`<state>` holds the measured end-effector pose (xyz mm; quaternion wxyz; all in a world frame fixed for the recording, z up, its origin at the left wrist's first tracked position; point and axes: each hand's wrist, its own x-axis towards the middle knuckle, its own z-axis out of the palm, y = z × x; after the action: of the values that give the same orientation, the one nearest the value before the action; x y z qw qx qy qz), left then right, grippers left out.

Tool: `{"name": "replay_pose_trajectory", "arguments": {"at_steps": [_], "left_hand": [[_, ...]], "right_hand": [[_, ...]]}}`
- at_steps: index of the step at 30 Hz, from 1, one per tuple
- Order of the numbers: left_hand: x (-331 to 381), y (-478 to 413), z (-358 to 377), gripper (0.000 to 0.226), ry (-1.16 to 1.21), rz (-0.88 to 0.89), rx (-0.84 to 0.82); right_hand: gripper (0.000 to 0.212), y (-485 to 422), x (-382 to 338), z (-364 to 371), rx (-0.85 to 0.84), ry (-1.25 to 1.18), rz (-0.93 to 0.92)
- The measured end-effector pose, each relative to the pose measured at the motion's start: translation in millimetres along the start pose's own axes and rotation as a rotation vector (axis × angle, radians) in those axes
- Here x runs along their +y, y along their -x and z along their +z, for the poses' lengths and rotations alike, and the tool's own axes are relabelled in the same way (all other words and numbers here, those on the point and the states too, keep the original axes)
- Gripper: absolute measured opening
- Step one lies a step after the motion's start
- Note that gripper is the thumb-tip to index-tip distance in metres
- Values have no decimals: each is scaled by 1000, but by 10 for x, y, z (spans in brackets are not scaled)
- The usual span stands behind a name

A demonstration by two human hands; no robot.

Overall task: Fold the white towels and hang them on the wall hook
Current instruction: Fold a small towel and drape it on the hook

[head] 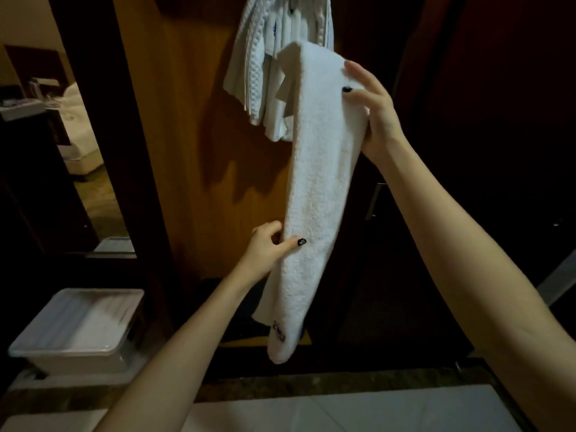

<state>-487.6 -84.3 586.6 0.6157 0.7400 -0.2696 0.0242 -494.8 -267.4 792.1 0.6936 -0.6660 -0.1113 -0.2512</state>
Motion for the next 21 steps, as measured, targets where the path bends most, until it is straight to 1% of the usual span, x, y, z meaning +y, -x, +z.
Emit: {"name": "replay_pose_trajectory", "arguments": {"at_steps": [3,8,10,12,13,14,15,16,17,19,21], "left_hand": [[-106,82,49,18,34,20,-24],[-240,247,187,17,172,-13,56],[-198,304,198,38,310,-70,111],[-94,301,145,51,407,-110,101],[-31,284,100,51,424,-111,54],[36,259,52,43,442,-95,-15],[95,237,1,31,487,-73,-106],[157,217,-44,25,558,-68,-200],[221,198,-79,28,639,-86,-281],[373,151,-119,51,734,-169,-397],[507,96,-112,74,760,-234,-414]], "right_hand": [[39,-13,-12,-51,34,-13,9],[39,-10,40,-56,28,-14,20],[38,-14,64,-97,50,-37,23],[36,-27,81,-162,79,-83,33],[36,-37,87,-198,92,-101,39],[36,-46,93,-230,107,-107,45],[36,-53,102,-255,124,-100,55],[36,-59,117,-272,141,-90,69],[35,-63,140,-285,153,-84,85],[36,-57,211,-279,152,-90,122],[41,-26,306,-261,149,-107,174]]}}
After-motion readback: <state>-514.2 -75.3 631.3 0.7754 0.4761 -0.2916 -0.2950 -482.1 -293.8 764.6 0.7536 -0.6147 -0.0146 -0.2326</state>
